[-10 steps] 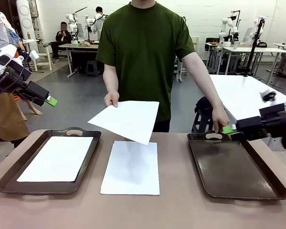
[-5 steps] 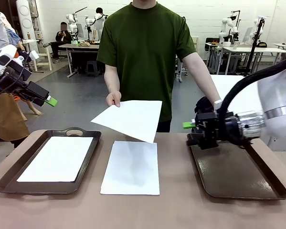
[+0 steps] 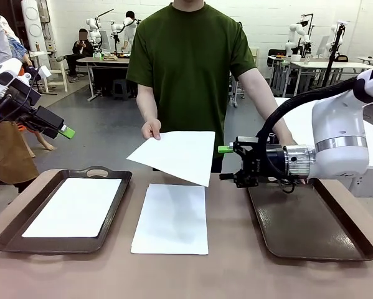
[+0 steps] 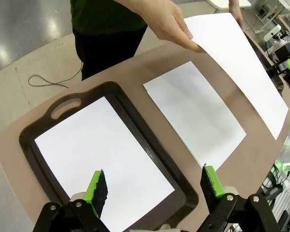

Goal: Sort the A4 documents.
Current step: Receive the A4 Paper.

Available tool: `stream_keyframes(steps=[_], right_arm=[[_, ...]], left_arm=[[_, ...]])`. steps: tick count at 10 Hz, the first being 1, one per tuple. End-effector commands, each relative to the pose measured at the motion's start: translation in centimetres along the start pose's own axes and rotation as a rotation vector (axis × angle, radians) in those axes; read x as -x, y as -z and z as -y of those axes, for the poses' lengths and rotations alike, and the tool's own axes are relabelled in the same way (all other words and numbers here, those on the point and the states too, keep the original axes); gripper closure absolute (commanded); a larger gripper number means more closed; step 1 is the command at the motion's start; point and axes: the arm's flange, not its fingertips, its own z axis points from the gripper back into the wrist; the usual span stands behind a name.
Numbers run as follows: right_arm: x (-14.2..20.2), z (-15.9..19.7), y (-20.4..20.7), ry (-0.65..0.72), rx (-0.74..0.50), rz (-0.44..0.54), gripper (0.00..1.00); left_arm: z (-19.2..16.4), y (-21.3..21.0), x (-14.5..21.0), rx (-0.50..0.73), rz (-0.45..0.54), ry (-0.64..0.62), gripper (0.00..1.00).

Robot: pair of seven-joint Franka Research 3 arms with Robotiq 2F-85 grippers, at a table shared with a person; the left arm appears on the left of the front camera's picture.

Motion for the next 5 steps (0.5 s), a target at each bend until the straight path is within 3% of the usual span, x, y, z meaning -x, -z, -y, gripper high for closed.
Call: stream_keyframes(steps=[1, 5], right_arm=[[-0.6, 0.4, 2.4, 0.027, -0.046, 0.007, 0.0], [-2.3, 1.2, 4.9, 0.065, -0.095, 0.07, 0.0]], left_arm=[[0.0, -0.1, -0.1, -0.013, 0.004, 0.005, 0.0], [0.0, -0.1, -0.1, -0.013, 0.004, 0.005, 0.0]])
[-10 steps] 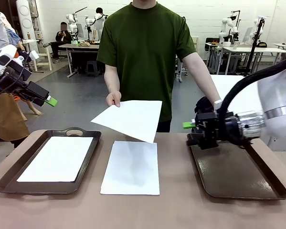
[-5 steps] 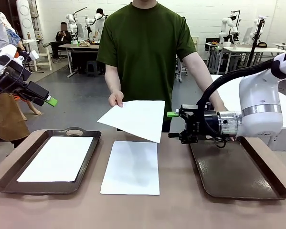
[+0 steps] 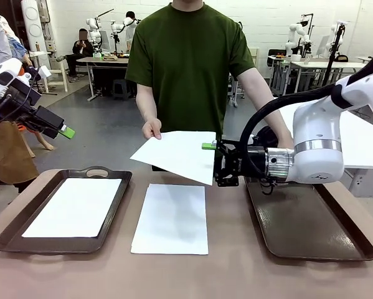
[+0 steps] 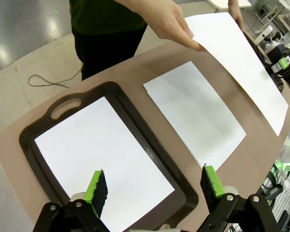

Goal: Sort the A4 documents.
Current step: Receive the A4 Paper.

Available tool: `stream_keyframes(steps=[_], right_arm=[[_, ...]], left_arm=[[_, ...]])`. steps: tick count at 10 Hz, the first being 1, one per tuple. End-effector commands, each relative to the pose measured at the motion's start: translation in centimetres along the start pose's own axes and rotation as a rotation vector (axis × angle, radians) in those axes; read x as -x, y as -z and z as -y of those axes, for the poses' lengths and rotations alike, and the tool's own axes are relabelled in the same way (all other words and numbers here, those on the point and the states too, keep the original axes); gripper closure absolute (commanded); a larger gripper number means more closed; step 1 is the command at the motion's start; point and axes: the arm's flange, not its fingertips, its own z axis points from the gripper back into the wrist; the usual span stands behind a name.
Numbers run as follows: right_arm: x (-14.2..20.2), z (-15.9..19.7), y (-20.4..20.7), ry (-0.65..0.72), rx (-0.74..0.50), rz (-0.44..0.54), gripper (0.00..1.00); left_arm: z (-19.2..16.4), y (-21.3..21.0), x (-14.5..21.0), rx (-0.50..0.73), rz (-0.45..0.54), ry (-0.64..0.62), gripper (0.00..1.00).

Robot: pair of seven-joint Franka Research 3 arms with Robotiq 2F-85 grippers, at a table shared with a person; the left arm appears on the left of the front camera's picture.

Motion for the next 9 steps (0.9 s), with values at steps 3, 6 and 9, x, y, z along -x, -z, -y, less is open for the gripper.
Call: stream_keyframes(steps=[3, 6, 9], right_arm=[[-1.46, 0.48, 1.37, 0.009, 0.003, 0.076, 0.1], [-1.3, 0.58, 1.51, 0.007, 0.014, 0.054, 0.36], [-1.5, 0.51, 1.44, -0.008, 0.007, 0.051, 0.66]], left_arm=[[0.01, -0.07, -0.06, -0.012, 0.003, 0.005, 0.0], [0.01, -0.07, -0.06, -0.012, 0.003, 0.005, 0.0], [0.01, -0.07, -0.06, -0.012, 0.003, 0.005, 0.0]])
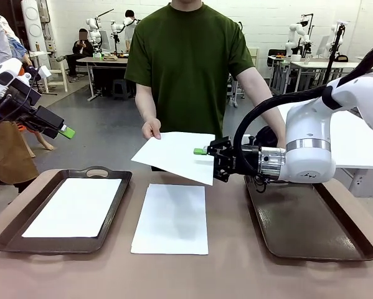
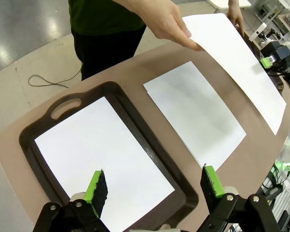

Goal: Sort the A4 documents.
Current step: Receive the A4 Paper.

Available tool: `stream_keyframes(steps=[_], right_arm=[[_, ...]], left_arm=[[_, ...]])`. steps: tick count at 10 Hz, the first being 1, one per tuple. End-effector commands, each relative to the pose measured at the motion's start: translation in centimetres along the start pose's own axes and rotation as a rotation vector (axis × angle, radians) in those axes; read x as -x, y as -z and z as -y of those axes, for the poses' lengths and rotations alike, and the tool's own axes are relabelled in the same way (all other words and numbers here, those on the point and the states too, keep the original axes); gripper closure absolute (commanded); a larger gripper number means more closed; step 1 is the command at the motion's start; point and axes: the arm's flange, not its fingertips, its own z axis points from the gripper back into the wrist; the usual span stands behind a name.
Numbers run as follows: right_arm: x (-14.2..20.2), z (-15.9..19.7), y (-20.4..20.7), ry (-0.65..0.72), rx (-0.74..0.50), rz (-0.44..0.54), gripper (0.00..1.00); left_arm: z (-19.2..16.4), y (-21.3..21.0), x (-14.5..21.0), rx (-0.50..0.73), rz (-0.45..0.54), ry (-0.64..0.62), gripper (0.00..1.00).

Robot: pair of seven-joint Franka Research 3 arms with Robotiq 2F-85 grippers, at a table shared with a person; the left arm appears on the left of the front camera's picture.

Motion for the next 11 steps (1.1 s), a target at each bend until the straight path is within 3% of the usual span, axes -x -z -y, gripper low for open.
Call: stream_keyframes(steps=[1, 4, 8, 9, 11], right_arm=[[-0.4, 0.11, 0.36, -0.016, -0.004, 0.011, 0.73], [-0.61, 0.08, 0.3, -0.024, 0.0, 0.023, 1.0], [-0.64, 0.15, 0.31, -0.014, 0.015, 0.028, 1.0], [-0.37, -0.36, 0.57, -0.064, 0.043, -0.013, 1.0], [-0.21, 0.07, -0.23, -0.006, 0.011, 0.013, 1.0]], left_arm=[[0.01, -0.07, -0.06, -0.012, 0.003, 0.005, 0.0], [0.01, -0.07, -0.06, -0.012, 0.003, 0.005, 0.0], [0.01, -0.07, -0.06, -0.012, 0.003, 0.005, 0.0], [0.01, -0.07, -0.06, -0.012, 0.003, 0.005, 0.0], [0.01, -0.07, -0.06, -0.012, 0.003, 0.005, 0.0]])
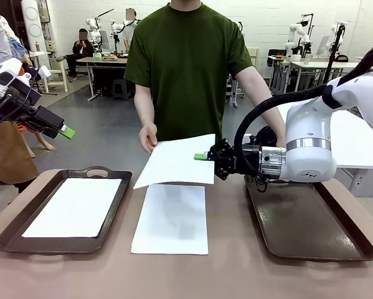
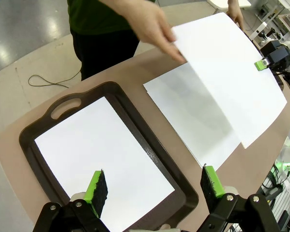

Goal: Sort the A4 documents.
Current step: Receive the A4 Paper, then place the A4 Paper in the designated Handle tray.

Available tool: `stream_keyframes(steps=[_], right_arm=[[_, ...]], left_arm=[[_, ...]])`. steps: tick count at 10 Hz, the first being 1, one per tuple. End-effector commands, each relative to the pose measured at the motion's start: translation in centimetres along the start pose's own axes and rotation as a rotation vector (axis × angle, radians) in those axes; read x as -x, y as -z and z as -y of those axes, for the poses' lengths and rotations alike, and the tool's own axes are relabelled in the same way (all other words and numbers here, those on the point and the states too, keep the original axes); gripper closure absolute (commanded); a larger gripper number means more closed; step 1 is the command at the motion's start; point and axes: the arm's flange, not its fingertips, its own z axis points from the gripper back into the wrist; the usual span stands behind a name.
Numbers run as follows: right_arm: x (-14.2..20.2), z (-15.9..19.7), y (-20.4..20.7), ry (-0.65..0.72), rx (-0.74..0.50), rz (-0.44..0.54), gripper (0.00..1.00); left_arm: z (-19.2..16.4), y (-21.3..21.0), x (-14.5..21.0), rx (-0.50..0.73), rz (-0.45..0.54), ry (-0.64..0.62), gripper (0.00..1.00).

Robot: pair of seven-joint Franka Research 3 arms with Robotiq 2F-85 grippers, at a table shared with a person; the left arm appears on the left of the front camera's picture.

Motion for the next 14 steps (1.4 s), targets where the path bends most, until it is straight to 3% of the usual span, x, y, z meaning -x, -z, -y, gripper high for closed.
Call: stream_keyframes(steps=[1, 10, 14], right_arm=[[0.0, 0.1, 0.0, 0.013, -0.006, 0.006, 1.0], [0.0, 0.0, 0.0, 0.001, 0.0, 0.001, 0.99], [-1.0, -0.7, -11.7, -0.149, 0.061, -0.102, 0.99]], left_arm=[[0.0, -0.1, -0.1, -0.012, 0.003, 0.005, 0.0], [0.0, -0.1, -0.1, -0.012, 0.003, 0.005, 0.0], [0.0, -0.1, -0.1, -0.012, 0.003, 0.005, 0.0]])
